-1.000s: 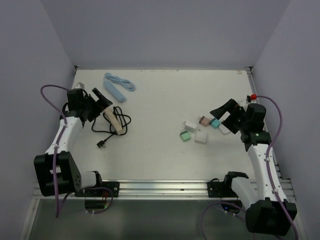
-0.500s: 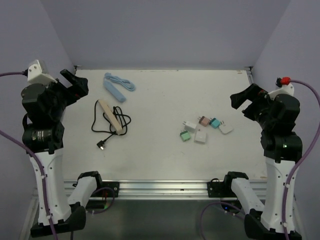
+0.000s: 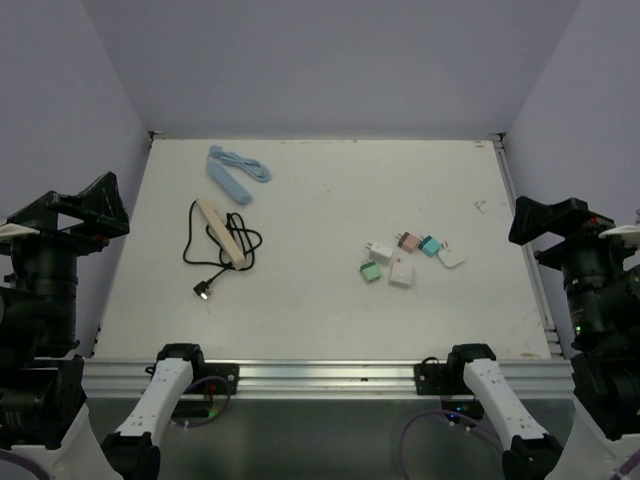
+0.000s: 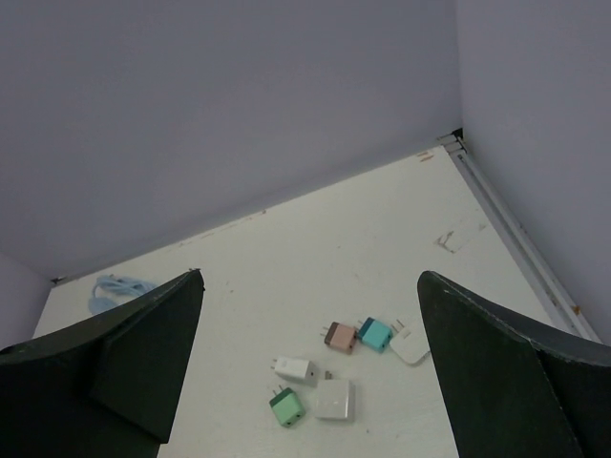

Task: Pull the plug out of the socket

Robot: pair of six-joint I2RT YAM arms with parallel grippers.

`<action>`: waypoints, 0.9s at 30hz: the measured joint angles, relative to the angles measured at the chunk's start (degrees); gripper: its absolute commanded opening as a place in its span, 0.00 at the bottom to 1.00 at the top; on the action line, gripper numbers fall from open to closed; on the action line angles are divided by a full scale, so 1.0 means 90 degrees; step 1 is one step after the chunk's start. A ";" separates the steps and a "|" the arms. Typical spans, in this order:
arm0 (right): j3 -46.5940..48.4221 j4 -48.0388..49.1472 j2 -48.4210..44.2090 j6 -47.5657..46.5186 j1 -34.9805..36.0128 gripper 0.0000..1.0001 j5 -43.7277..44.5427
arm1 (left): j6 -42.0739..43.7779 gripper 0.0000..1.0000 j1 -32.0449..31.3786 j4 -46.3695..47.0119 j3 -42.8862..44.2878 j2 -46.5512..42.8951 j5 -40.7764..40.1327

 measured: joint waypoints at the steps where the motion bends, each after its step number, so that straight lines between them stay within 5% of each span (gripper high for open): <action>1: 0.0012 -0.0015 -0.0073 -0.0041 0.0080 0.99 0.0119 | 0.0022 1.00 -0.0075 -0.0027 0.0027 -0.0019 -0.0058; 27: -0.0340 0.0036 -0.0520 -0.0391 0.0656 0.99 0.1103 | 0.0216 1.00 -0.0503 -0.0423 0.0083 -0.0104 -0.1139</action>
